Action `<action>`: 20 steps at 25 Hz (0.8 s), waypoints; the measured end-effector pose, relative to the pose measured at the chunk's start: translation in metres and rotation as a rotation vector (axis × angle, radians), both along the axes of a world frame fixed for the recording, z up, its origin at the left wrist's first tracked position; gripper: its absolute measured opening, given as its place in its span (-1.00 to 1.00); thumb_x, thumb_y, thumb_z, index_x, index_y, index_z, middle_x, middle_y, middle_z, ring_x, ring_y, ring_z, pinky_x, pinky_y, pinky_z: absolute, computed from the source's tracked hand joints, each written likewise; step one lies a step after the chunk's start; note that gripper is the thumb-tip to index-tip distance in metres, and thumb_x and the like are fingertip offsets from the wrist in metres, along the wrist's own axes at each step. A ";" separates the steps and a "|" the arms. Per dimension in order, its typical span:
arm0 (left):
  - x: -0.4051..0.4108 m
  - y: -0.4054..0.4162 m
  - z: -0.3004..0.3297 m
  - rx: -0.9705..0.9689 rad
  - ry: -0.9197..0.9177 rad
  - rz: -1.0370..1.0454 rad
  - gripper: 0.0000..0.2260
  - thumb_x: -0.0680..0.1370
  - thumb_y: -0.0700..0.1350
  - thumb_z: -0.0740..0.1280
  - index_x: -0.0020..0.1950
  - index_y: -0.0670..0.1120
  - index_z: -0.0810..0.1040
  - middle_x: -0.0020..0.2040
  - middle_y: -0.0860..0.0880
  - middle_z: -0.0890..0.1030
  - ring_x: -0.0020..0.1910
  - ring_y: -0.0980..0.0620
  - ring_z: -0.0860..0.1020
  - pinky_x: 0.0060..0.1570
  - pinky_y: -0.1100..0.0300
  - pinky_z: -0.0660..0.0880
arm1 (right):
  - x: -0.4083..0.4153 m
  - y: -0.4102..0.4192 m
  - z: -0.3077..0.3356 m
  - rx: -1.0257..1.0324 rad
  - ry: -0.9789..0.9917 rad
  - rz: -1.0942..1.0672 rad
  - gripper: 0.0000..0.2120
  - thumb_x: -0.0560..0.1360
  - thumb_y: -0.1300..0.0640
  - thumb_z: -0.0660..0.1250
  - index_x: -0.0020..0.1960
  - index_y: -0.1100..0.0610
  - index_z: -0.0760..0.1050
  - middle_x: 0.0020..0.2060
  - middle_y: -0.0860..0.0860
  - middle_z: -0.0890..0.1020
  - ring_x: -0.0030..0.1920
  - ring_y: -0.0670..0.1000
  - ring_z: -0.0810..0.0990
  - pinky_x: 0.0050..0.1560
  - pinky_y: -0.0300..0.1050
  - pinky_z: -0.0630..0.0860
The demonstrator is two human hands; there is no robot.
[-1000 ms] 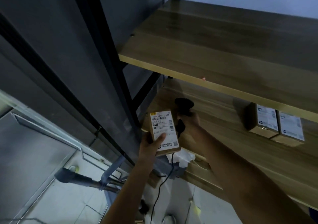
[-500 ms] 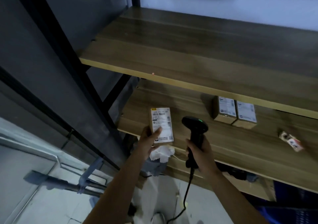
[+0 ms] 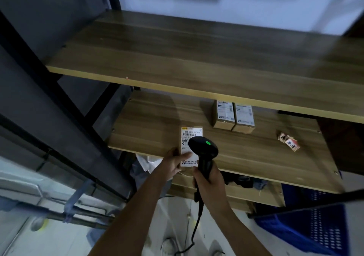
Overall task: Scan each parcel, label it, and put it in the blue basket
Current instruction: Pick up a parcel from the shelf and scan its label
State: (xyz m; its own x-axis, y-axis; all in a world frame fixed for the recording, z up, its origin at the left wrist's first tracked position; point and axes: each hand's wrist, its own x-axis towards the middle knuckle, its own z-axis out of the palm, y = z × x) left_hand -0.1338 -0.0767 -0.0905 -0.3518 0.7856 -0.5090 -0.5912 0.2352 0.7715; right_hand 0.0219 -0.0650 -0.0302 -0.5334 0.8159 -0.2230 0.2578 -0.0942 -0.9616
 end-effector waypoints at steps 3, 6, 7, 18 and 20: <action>0.009 -0.003 0.002 -0.077 0.046 0.009 -0.82 0.55 -0.41 0.27 -0.04 -0.15 0.52 -0.34 0.01 0.71 -0.35 0.11 0.69 -0.41 0.26 0.57 | 0.001 -0.006 0.003 0.014 -0.008 0.023 -0.90 0.53 0.27 0.31 -0.10 0.19 0.39 -0.41 0.19 0.48 -0.45 0.02 0.44 -0.43 -0.16 0.38; 0.014 -0.006 0.006 -0.115 0.055 0.019 -0.77 0.55 -0.44 0.24 -0.08 -0.12 0.50 -0.41 0.06 0.68 -0.42 0.19 0.65 -0.48 0.32 0.53 | 0.001 -0.011 0.004 0.028 -0.022 0.037 -0.88 0.52 0.24 0.32 -0.12 0.16 0.38 -0.43 0.13 0.50 -0.47 0.00 0.45 -0.42 -0.11 0.40; 0.015 -0.006 0.005 -0.121 0.057 0.023 -0.76 0.55 -0.44 0.23 -0.08 -0.11 0.49 -0.42 0.06 0.68 -0.43 0.20 0.65 -0.49 0.33 0.52 | 0.002 -0.013 0.003 0.034 -0.027 0.038 -0.88 0.52 0.25 0.32 -0.12 0.18 0.38 -0.44 0.12 0.50 -0.47 0.00 0.45 -0.42 -0.10 0.40; 0.013 -0.017 0.004 -0.097 0.060 0.055 -0.82 0.55 -0.40 0.27 -0.01 -0.12 0.49 -0.37 0.08 0.69 -0.38 0.17 0.67 -0.46 0.27 0.56 | 0.000 -0.020 0.007 0.016 0.000 0.039 -0.91 0.52 0.30 0.30 -0.10 0.22 0.37 -0.43 0.16 0.48 -0.46 0.02 0.44 -0.40 -0.10 0.39; 0.012 -0.015 0.003 -0.122 0.085 0.057 -0.82 0.56 -0.40 0.26 -0.05 -0.12 0.47 -0.43 0.09 0.67 -0.44 0.19 0.65 -0.50 0.29 0.54 | -0.001 -0.021 0.008 0.005 0.004 0.044 -0.89 0.52 0.30 0.30 -0.12 0.20 0.38 -0.44 0.14 0.48 -0.48 0.00 0.43 -0.42 -0.15 0.39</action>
